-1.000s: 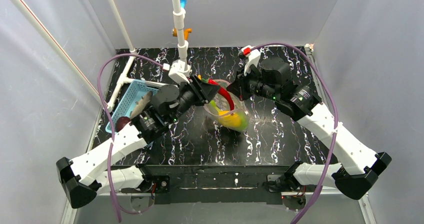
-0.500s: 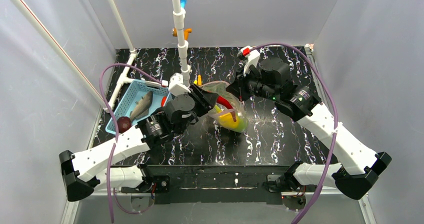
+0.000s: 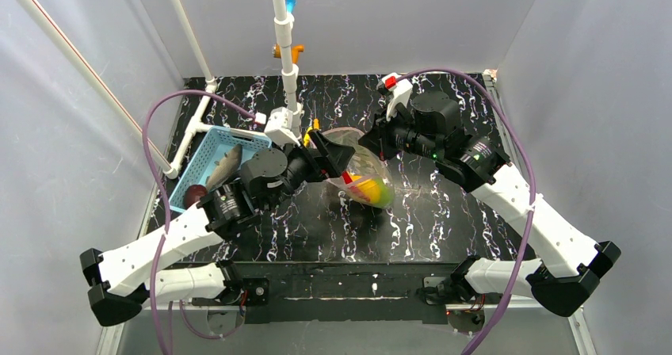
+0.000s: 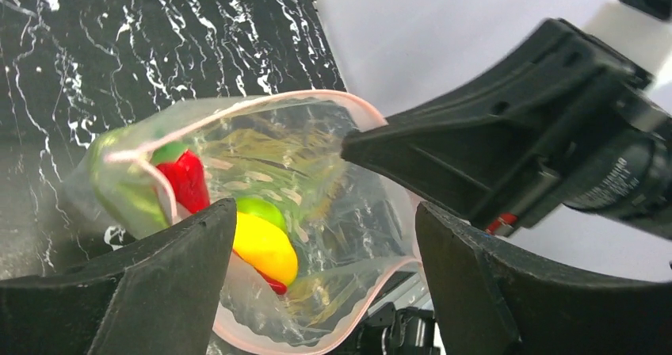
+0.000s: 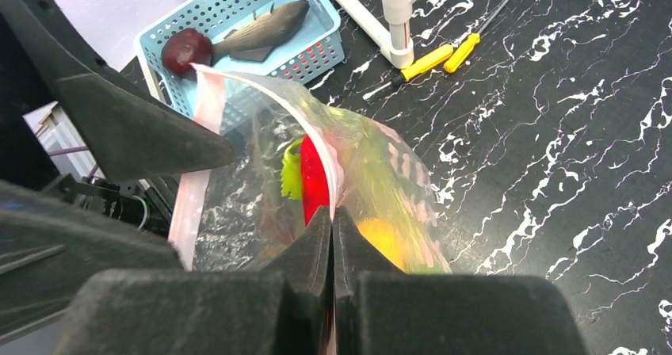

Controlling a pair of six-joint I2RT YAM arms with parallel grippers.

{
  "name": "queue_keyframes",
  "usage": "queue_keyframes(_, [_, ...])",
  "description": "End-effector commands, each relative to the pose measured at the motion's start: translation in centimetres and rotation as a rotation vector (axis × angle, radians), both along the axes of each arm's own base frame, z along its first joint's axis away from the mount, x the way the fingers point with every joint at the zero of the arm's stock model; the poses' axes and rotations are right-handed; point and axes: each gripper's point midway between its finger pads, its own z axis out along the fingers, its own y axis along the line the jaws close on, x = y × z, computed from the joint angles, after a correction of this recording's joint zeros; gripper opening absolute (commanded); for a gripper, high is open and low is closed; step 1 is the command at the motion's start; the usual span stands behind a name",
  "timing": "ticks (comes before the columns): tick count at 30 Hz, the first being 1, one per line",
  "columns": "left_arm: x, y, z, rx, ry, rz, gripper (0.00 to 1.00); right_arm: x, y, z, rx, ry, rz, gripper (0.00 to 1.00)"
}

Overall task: Place the food in the zip-top bag and seal the zipper
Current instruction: Place the fake vegetable in the zipper food storage bag, then zip the zipper food storage bag at the center of the board.

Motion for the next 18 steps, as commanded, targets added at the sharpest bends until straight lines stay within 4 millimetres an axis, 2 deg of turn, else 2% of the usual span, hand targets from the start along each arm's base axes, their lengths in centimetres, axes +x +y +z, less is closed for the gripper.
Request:
queue_keyframes(1, [-1.9,0.5,2.5,0.164,-0.182,-0.158,0.83,-0.5,0.1,3.3,0.077,-0.073,0.023,0.01])
queue_keyframes(4, [-2.9,1.8,2.1,0.320,-0.265,-0.231,0.83,-0.6,0.1,3.3,0.075,-0.074,0.029,0.01])
queue_keyframes(6, [-3.2,3.4,1.8,0.428,-0.305,-0.246,0.84,-0.6,0.2,3.2,0.070,-0.076,0.035,0.01])
queue_keyframes(8, [-3.4,5.0,1.4,0.542,-0.347,-0.259,0.88,-0.6,0.2,3.1,0.067,-0.075,0.042,0.01])
queue_keyframes(11, [-2.3,8.5,-0.1,0.737,-0.328,-0.168,0.96,-0.8,0.5,2.9,0.061,-0.070,0.063,0.01])
queue_keyframes(13, [-1.7,10.7,-0.7,0.849,-0.290,-0.105,0.96,-0.9,0.7,2.8,0.054,-0.065,0.077,0.01])
queue_keyframes(15, [-2.2,11.1,-1.3,0.919,-0.306,-0.163,0.93,-0.9,0.7,2.6,0.048,-0.065,0.086,0.01])
queue_keyframes(18, [-5.0,9.1,-3.4,0.957,-0.422,-0.460,0.92,-1.0,0.8,2.5,0.035,-0.076,0.098,0.01])
